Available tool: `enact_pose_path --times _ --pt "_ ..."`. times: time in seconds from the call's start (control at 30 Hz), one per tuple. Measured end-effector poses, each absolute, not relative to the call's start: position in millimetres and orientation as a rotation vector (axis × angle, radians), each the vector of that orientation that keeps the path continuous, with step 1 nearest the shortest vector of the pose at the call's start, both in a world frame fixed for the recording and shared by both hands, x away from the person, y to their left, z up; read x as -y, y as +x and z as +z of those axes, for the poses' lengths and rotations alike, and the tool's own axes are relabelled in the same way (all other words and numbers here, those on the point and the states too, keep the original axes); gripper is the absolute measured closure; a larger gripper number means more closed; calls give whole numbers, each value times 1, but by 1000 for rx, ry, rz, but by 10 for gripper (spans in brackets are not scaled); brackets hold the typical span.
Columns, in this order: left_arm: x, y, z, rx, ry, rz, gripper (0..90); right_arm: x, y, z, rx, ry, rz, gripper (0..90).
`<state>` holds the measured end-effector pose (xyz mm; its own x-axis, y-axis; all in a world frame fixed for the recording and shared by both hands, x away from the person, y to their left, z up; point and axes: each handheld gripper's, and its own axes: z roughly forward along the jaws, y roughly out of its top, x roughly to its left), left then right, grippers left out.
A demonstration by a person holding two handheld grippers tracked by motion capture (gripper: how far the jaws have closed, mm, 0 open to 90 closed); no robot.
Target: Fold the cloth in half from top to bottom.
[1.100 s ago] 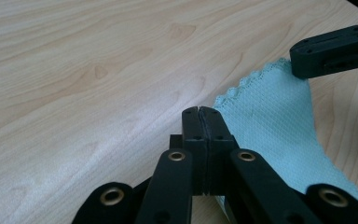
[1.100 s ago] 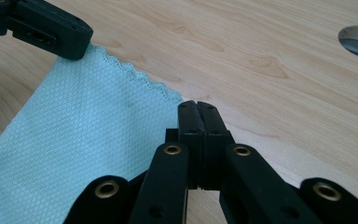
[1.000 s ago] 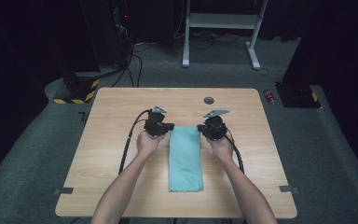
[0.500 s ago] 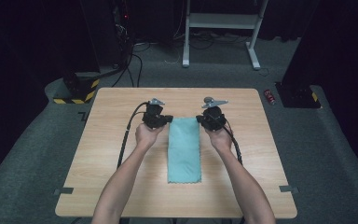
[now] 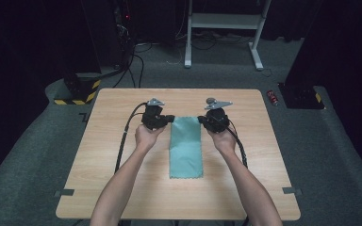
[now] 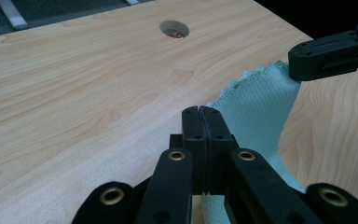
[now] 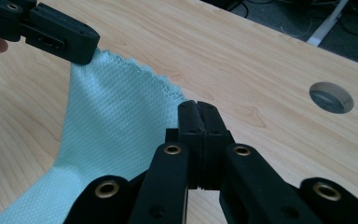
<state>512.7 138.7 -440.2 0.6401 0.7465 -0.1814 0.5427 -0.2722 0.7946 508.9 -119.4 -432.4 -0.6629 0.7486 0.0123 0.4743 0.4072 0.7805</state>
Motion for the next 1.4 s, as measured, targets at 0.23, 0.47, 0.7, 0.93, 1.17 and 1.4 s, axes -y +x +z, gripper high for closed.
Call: enact_pose_path --times 0.23,0.47,0.7,0.93,1.17,1.4 --pt "-136 505 -440 -1008 1973 285 897 122 500 -434 -2331 1050 1132 900" --pt "-136 495 -440 -990 1987 282 897 124 492 -436 -2335 1054 1136 900" --pt "-137 484 -443 -977 2001 288 897 125 483 -436 -2346 1038 1143 900" --pt "-139 475 -448 -964 2007 283 898 124 473 -443 -2373 1008 1142 900" --pt "-138 459 -455 -940 2022 294 897 126 462 -447 -2401 970 1141 900" --pt "-136 449 -460 -924 2040 301 897 130 453 -456 -2433 958 1139 900"
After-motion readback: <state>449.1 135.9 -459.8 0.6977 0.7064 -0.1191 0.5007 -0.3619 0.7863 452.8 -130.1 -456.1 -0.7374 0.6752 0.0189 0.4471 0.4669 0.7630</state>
